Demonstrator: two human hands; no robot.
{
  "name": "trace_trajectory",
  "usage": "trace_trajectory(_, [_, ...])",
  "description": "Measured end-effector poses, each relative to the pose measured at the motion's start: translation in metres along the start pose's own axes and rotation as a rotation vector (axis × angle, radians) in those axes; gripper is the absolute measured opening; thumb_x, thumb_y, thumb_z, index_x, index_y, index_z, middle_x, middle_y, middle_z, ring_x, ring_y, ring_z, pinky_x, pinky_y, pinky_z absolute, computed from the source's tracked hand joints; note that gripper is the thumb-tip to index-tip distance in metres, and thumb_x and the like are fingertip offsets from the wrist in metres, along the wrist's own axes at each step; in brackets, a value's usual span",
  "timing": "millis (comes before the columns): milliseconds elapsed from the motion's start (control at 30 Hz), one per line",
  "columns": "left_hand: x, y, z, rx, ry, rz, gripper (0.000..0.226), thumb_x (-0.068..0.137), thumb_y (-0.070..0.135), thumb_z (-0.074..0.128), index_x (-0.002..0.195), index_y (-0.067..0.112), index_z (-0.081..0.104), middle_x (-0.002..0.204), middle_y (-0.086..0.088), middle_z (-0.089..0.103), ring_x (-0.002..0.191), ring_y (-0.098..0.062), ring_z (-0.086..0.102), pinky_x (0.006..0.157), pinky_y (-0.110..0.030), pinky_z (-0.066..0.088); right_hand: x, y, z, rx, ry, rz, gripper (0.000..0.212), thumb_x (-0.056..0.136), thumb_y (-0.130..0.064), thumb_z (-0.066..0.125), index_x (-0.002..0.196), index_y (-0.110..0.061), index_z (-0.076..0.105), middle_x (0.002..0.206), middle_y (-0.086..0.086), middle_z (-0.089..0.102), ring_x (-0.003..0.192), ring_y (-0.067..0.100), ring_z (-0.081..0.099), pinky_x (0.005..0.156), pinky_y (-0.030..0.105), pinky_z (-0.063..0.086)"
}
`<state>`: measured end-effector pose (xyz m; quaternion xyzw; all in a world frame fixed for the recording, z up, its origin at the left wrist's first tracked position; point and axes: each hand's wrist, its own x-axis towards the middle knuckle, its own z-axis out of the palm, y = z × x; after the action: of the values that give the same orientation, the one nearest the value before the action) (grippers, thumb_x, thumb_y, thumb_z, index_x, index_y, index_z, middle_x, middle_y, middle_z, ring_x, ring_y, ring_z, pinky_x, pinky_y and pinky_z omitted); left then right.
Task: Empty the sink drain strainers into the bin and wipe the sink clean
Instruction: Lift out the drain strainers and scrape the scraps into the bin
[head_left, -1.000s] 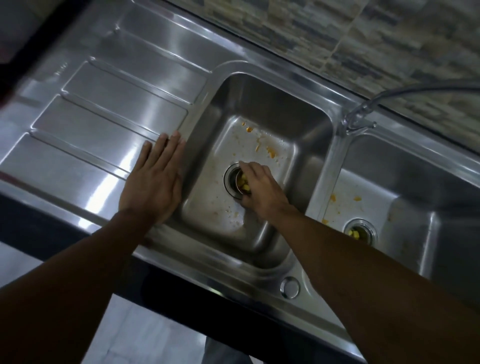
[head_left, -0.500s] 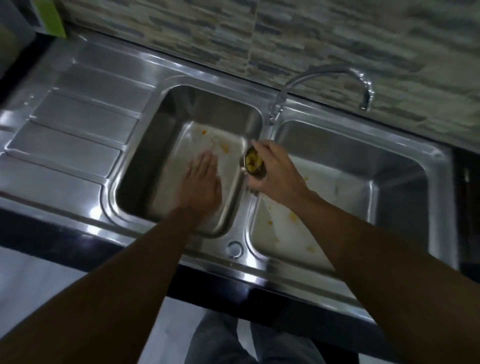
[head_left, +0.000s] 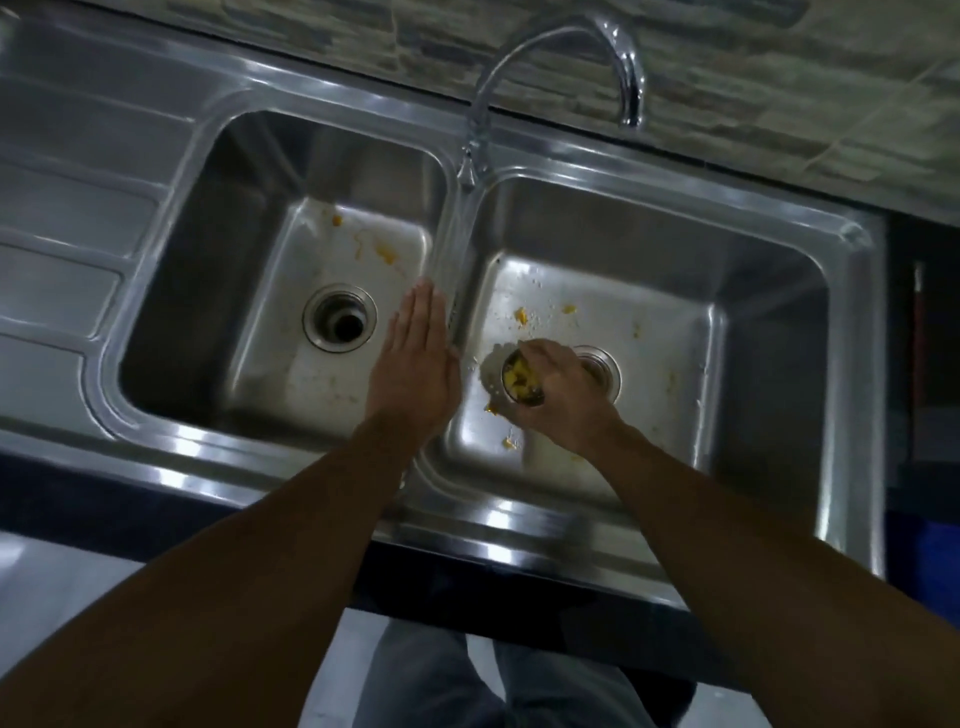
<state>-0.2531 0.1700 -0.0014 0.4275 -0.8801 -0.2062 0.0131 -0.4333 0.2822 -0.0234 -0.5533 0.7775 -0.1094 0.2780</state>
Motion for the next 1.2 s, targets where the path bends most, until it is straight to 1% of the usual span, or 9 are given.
trace_trajectory(167, [0.022,0.008,0.003,0.110,0.023,-0.006,0.067,0.105,0.029,0.026,0.159,-0.002,0.002,0.168,-0.020,-0.002,0.158,-0.030,-0.003,0.130,-0.043,0.005,-0.008,0.018,0.035,-0.041,-0.117,-0.009,0.086,0.081,-0.032,0.081,0.152,-0.013,0.035,0.151,0.007,0.040,0.137,0.026,0.038,0.112,0.036,0.039])
trace_trajectory(333, [0.024,0.012,0.004,0.190,0.034,-0.007,0.068,0.106,0.036,0.021,0.159,-0.003,0.004,0.168,-0.024,0.000,0.157,-0.033,-0.001,0.129,-0.047,0.008,-0.013,0.033,0.045,-0.014,-0.150,0.025,0.092,0.076,-0.021,0.084,0.153,-0.014,0.034,0.153,0.007,0.038,0.140,0.027,0.035,0.112,0.039,0.042])
trace_trajectory(467, [0.026,0.014,0.003,0.239,0.029,0.061,0.066,0.107,0.035,0.022,0.160,-0.001,0.004,0.168,-0.023,0.003,0.158,-0.031,0.001,0.129,-0.048,0.008,-0.015,0.041,0.047,-0.020,-0.128,0.021,0.092,0.078,-0.022,0.083,0.154,-0.014,0.032,0.154,0.007,0.036,0.142,0.026,0.033,0.114,0.039,0.040])
trace_trajectory(633, [0.024,0.015,0.002,0.265,0.022,0.062,0.066,0.107,0.033,0.024,0.160,0.001,0.002,0.168,-0.022,0.000,0.158,-0.032,0.000,0.128,-0.048,0.009,-0.014,0.045,0.050,-0.043,-0.129,-0.013,0.091,0.081,-0.024,0.082,0.155,-0.013,0.031,0.156,0.007,0.034,0.144,0.025,0.031,0.116,0.037,0.039])
trace_trajectory(767, [0.024,0.019,0.003,0.281,0.005,0.040,0.068,0.107,0.034,0.023,0.160,0.000,-0.003,0.168,-0.021,-0.005,0.158,-0.031,-0.004,0.129,-0.047,0.008,-0.014,0.048,0.051,-0.039,-0.101,-0.041,0.088,0.081,-0.025,0.081,0.154,-0.010,0.033,0.155,0.009,0.037,0.142,0.026,0.034,0.115,0.035,0.038])
trace_trajectory(967, [0.024,0.024,0.004,0.271,0.027,0.028,0.070,0.106,0.035,0.027,0.159,0.000,-0.001,0.168,-0.021,-0.002,0.158,-0.032,-0.002,0.129,-0.048,0.007,-0.012,0.052,0.051,-0.016,-0.075,-0.051,0.089,0.079,-0.024,0.082,0.153,-0.008,0.035,0.154,0.010,0.038,0.141,0.028,0.035,0.115,0.036,0.037])
trace_trajectory(1067, [0.024,0.023,0.004,0.275,0.035,0.035,0.069,0.106,0.034,0.027,0.160,-0.001,0.001,0.168,-0.021,0.000,0.158,-0.031,-0.001,0.129,-0.048,0.008,-0.012,0.054,0.051,-0.010,-0.065,-0.077,0.089,0.079,-0.024,0.083,0.152,-0.008,0.036,0.153,0.011,0.039,0.141,0.028,0.035,0.115,0.039,0.040])
trace_trajectory(1133, [0.024,0.023,0.005,0.273,0.040,0.037,0.068,0.106,0.033,0.027,0.159,-0.001,0.002,0.168,-0.022,0.002,0.158,-0.032,0.000,0.128,-0.048,0.009,-0.012,0.057,0.051,0.005,-0.075,-0.080,0.089,0.079,-0.029,0.083,0.153,-0.011,0.036,0.154,0.010,0.039,0.141,0.027,0.036,0.114,0.040,0.040])
trace_trajectory(1200, [0.024,0.023,0.005,0.260,0.049,0.038,0.068,0.106,0.033,0.028,0.159,-0.002,0.004,0.168,-0.023,0.003,0.158,-0.032,0.002,0.128,-0.049,0.009,-0.011,0.061,0.050,0.073,-0.083,-0.040,0.090,0.079,-0.042,0.082,0.153,-0.019,0.035,0.153,0.004,0.039,0.140,0.021,0.035,0.114,0.034,0.039])
